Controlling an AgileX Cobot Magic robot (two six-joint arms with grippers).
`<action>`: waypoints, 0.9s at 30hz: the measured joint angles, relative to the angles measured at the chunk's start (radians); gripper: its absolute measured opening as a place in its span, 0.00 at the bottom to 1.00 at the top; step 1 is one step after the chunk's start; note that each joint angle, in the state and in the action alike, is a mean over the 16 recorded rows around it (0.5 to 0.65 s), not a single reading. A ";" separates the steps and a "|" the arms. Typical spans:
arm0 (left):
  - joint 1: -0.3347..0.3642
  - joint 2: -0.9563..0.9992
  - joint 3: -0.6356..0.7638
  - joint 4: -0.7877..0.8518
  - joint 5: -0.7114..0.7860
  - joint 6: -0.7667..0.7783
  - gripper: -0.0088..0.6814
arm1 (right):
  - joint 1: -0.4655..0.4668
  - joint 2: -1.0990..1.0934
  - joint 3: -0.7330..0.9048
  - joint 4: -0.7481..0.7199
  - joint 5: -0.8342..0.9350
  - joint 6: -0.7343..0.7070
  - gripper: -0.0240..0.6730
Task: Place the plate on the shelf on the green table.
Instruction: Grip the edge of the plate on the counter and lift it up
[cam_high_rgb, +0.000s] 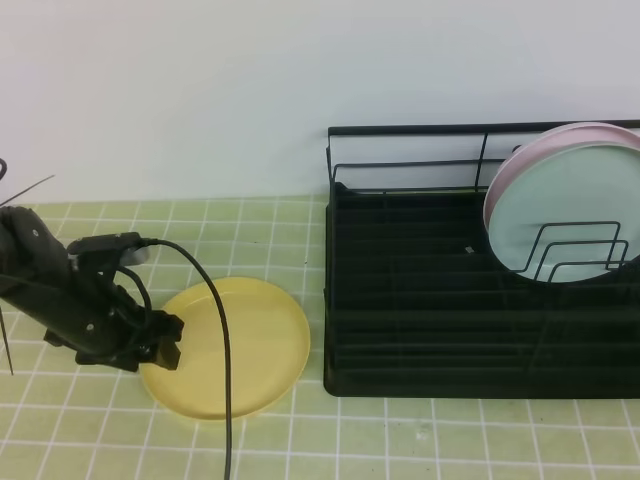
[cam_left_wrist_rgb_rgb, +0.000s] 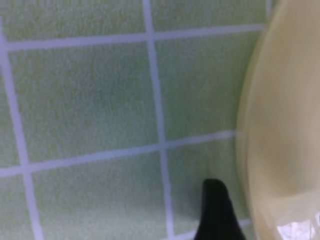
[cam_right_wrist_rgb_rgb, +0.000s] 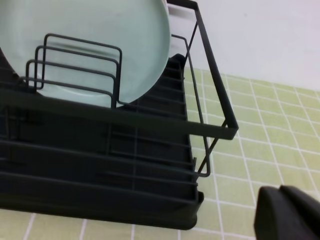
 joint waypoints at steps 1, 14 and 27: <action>-0.001 0.003 0.000 0.002 -0.003 -0.002 0.57 | 0.000 0.000 0.000 0.000 0.000 0.001 0.03; -0.003 0.012 0.000 0.033 -0.025 0.018 0.24 | 0.000 0.000 0.000 0.004 0.003 0.005 0.03; -0.003 -0.036 0.000 0.067 -0.024 0.037 0.04 | 0.000 0.000 0.000 0.014 0.001 0.016 0.03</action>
